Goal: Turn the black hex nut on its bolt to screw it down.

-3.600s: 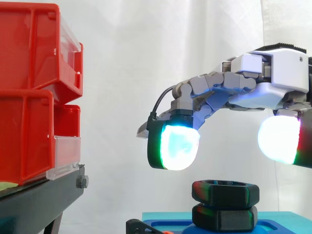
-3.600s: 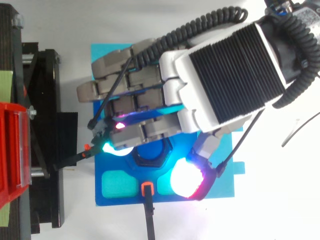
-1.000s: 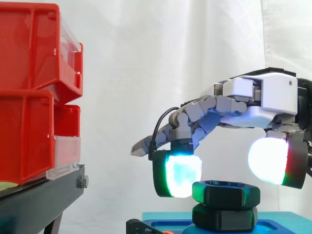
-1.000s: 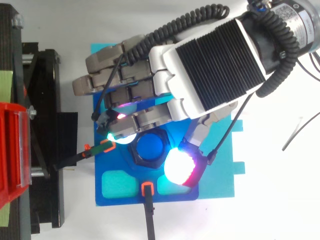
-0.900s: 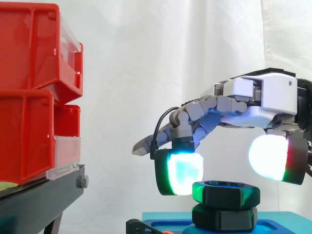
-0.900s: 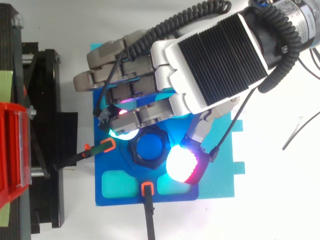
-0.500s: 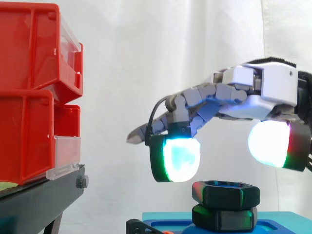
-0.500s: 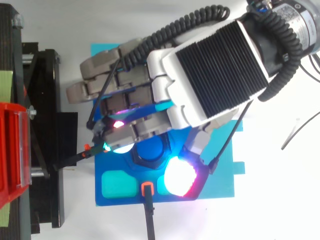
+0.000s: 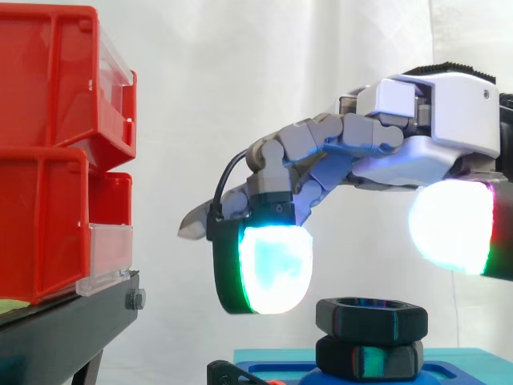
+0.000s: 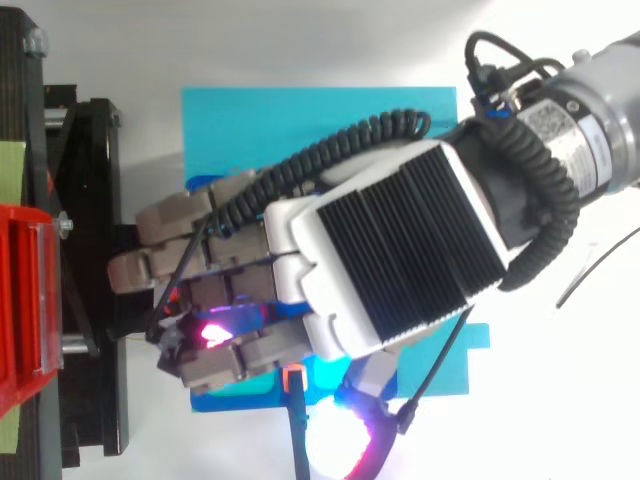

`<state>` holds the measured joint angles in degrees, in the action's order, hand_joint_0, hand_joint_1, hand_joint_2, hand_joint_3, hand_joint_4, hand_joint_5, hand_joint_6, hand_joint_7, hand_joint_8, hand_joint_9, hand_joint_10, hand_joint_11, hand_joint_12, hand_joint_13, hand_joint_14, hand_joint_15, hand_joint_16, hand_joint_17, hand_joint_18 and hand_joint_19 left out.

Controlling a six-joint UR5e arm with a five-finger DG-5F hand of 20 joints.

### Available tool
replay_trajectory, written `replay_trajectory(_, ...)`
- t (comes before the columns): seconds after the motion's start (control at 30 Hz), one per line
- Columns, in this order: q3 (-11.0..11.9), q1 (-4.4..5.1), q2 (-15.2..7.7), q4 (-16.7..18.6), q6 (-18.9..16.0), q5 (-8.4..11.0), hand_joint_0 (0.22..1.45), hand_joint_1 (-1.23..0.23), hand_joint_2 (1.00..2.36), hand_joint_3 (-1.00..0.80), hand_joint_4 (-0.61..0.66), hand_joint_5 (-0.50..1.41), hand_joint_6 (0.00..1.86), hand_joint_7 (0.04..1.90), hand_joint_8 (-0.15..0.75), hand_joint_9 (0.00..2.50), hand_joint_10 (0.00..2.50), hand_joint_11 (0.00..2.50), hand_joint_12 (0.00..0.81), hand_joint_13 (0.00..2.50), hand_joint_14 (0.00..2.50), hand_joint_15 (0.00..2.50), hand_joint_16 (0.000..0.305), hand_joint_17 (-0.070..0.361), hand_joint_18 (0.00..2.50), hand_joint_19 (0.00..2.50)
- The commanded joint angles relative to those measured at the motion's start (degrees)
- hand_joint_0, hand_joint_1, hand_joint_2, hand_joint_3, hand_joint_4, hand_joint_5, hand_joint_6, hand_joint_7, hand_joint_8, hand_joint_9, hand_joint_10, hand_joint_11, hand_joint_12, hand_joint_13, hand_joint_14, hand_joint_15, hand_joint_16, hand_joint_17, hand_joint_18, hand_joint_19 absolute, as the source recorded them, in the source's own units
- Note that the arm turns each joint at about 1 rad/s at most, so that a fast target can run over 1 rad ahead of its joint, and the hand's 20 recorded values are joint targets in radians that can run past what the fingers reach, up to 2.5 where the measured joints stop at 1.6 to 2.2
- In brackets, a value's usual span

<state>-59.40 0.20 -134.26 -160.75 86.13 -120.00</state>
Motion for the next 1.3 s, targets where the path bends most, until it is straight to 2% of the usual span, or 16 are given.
replay_trajectory(0.0, -1.2, 0.95, 0.0, -0.3, 0.0, 1.00, 0.39, -0.27, 1.00, -0.50, 0.25, -0.04, 0.50, 1.18, 0.315, 0.84, 0.01, 0.36, 0.395, 0.49, 0.00, 0.10, 0.066, 0.148, 0.40, 0.33)
replay_trajectory(0.1, -2.0, 1.12, 0.0, 0.4, 0.0, 1.53, 0.39, -0.22, 1.00, -0.50, 0.25, -0.04, 0.50, 1.17, 0.314, 0.84, 0.02, 0.36, 0.392, 0.49, 0.00, 0.10, 0.066, 0.147, 0.39, 0.34)
replay_trajectory(0.23, -2.3, 1.21, 0.0, 0.8, 0.0, 1.53, 0.40, -0.10, 1.00, -0.50, 0.22, -0.02, 0.50, 1.30, 0.308, 0.85, 0.02, 0.37, 0.388, 0.49, 0.00, 0.10, 0.065, 0.146, 0.38, 0.35)
replay_trajectory(0.4, -2.3, 1.21, 0.0, 0.8, -0.1, 1.53, 0.40, -0.10, 1.00, -0.50, 0.21, 0.00, 0.50, 1.40, 0.312, 0.86, 0.01, 0.36, 0.387, 0.49, 0.00, 0.10, 0.064, 0.145, 0.38, 0.35)
replay_trajectory(0.57, -2.3, 1.21, 0.0, 0.7, -0.1, 1.44, 0.40, -0.14, 1.00, -0.50, 0.22, 0.00, 0.54, 1.36, 0.310, 0.88, 0.02, 0.37, 0.385, 0.49, 0.00, 0.09, 0.064, 0.143, 0.40, 0.34)
replay_trajectory(0.97, -2.3, 0.07, 0.0, 0.9, 0.8, 0.30, 0.41, -0.17, 1.00, -0.50, 0.21, 0.00, 0.54, 1.36, 0.313, 0.90, 0.02, 0.37, 0.383, 0.50, 0.00, 0.09, 0.063, 0.141, 0.41, 0.33)
replay_trajectory(1.0, -2.3, -0.28, 0.0, 0.7, 1.0, 0.12, 0.41, -0.17, 1.00, -0.50, 0.22, 0.00, 0.54, 1.35, 0.314, 0.90, 0.02, 0.37, 0.383, 0.50, 0.00, 0.09, 0.063, 0.141, 0.41, 0.34)
replay_trajectory(1.27, -2.3, -1.25, 0.0, 1.0, 1.2, -0.85, 0.41, -0.17, 1.00, -0.50, 0.22, 0.00, 0.54, 1.36, 0.317, 0.91, 0.02, 0.37, 0.383, 0.51, 0.00, 0.09, 0.062, 0.140, 0.42, 0.34)
